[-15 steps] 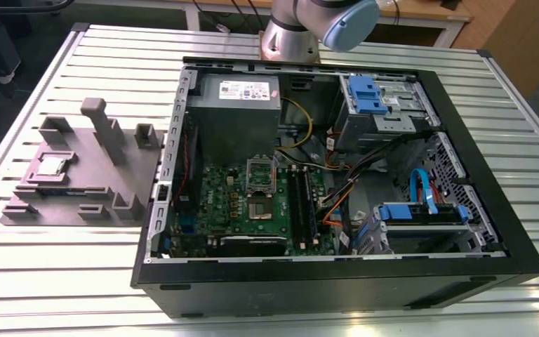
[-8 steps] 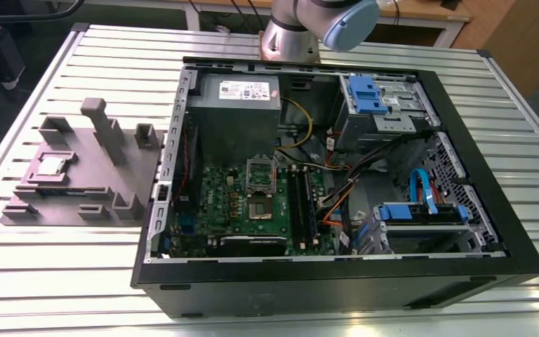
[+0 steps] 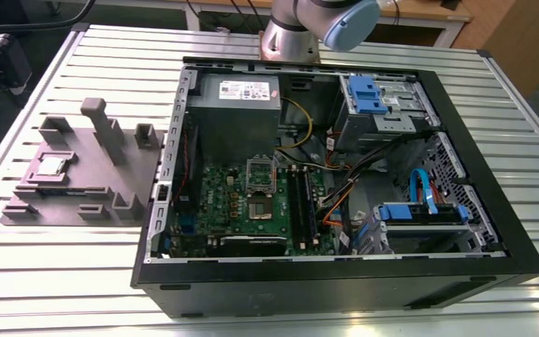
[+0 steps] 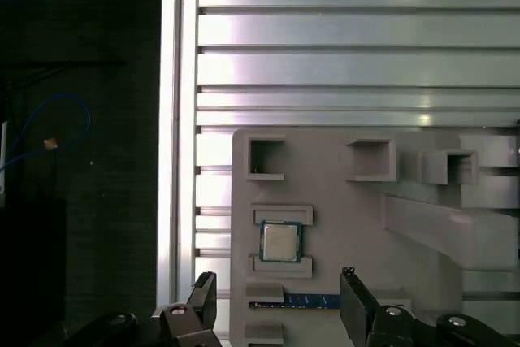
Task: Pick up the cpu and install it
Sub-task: 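Pick up the cpu and move it towards the insertion slot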
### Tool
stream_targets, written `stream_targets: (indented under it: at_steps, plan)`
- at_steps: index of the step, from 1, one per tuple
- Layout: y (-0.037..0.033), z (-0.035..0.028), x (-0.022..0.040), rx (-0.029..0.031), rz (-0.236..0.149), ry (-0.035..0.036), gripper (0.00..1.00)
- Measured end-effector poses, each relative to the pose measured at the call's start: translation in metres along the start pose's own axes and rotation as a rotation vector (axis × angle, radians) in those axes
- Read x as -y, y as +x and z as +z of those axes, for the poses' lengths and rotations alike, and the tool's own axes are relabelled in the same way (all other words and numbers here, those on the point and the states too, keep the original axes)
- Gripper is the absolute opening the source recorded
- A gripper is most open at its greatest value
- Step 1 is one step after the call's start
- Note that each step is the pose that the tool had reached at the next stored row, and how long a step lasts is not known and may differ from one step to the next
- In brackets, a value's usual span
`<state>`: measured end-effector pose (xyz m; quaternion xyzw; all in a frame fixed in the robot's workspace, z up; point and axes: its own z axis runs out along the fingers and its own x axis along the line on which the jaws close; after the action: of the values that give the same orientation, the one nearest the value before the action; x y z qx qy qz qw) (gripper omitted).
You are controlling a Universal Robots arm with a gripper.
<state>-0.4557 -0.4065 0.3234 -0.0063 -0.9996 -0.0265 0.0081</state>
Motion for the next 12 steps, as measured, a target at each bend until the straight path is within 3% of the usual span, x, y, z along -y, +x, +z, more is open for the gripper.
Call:
stream_targets:
  at_steps: [6, 8, 12]
  plan:
    - [-0.0003, 0.0027, 0.0002, 0.0, 0.0, 0.0, 0.71]
    - [-0.0007, 0.0062, 0.0003, 0.0, 0.0, 0.0, 0.71]
    - [-0.0007, 0.0062, 0.0003, 0.0001, 0.0, -0.0001, 0.71]
